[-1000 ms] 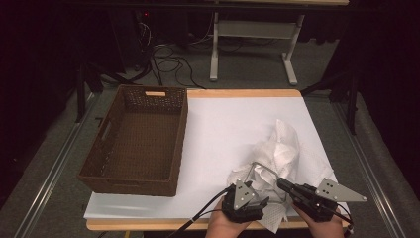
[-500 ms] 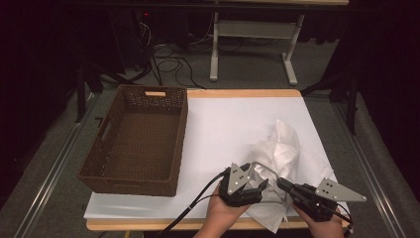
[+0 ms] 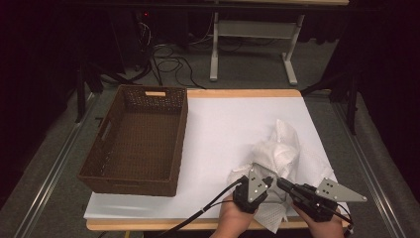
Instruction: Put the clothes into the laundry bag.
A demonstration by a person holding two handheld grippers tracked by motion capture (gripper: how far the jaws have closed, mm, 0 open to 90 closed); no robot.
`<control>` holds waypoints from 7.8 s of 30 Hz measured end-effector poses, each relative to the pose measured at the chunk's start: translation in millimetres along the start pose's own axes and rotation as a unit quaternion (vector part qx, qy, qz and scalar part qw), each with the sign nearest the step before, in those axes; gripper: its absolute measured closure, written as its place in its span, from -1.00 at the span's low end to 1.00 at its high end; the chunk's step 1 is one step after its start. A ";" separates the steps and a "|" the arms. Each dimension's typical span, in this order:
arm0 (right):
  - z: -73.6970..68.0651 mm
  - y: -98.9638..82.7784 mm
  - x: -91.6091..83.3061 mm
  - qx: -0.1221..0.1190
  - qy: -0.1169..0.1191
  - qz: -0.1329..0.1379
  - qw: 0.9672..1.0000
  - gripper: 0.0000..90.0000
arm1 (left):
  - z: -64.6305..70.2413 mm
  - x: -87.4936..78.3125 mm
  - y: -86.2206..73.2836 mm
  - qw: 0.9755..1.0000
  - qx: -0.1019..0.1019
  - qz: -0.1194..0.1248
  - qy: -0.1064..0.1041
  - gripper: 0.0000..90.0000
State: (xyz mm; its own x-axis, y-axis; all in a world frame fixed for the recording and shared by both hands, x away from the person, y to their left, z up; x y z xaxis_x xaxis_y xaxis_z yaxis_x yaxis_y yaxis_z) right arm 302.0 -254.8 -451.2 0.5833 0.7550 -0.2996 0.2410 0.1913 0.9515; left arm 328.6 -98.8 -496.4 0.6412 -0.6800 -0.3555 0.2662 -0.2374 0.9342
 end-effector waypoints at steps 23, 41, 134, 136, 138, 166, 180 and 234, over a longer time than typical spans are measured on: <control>0.0 -1.5 1.5 -0.002 0.000 -0.005 1.000 1.00 | -48.1 -52.9 -39.5 0.997 -0.036 -0.060 0.012 0.00; -12.1 -19.4 16.1 -0.003 0.023 -0.056 0.998 1.00 | -49.7 -64.6 -39.4 0.995 -0.043 -0.086 0.028 0.91; 101.3 -73.2 -1.5 0.087 -0.163 -0.211 0.960 0.70 | -66.2 -56.2 -56.8 0.993 -0.025 -0.107 0.051 0.94; 104.2 -68.7 11.2 0.081 -0.160 -0.215 0.960 0.78 | -67.6 -63.5 -58.2 0.992 -0.029 -0.104 0.059 0.94; 107.7 -64.7 24.0 0.073 -0.157 -0.215 0.961 0.82 | -68.2 -71.4 -60.0 0.992 -0.033 -0.102 0.065 0.94; 99.4 -57.4 38.9 0.017 -0.125 -0.225 0.966 0.95 | -35.8 -72.6 -73.9 0.991 -0.021 -0.128 0.020 0.79; 69.2 -65.7 -29.4 0.004 -0.140 -0.213 0.967 0.96 | -30.6 -69.0 -73.4 0.990 -0.016 -0.136 0.008 0.77; 19.4 -34.6 40.9 -0.043 -0.068 -0.174 0.981 0.85 | -45.0 -66.7 -77.5 0.987 -0.061 -0.136 0.054 0.55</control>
State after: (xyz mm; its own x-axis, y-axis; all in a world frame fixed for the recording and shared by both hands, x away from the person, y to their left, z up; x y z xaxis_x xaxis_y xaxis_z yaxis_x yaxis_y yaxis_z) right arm 332.6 -242.7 -497.7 0.5768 0.5442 -0.6092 0.3810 0.4805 0.7899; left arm 297.7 -3.8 -546.4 0.6050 -0.5228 -0.6006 0.5197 -0.3122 0.7953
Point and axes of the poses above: each handheld gripper's, and its own axes: x roughly forward along the jaws, y roughly out of its top, z roughly to its right, the point moved 3 cm from there along x, roughly forward along the jaws, and after that the axes turned 2 degrees about y, right-handed, at the moved point
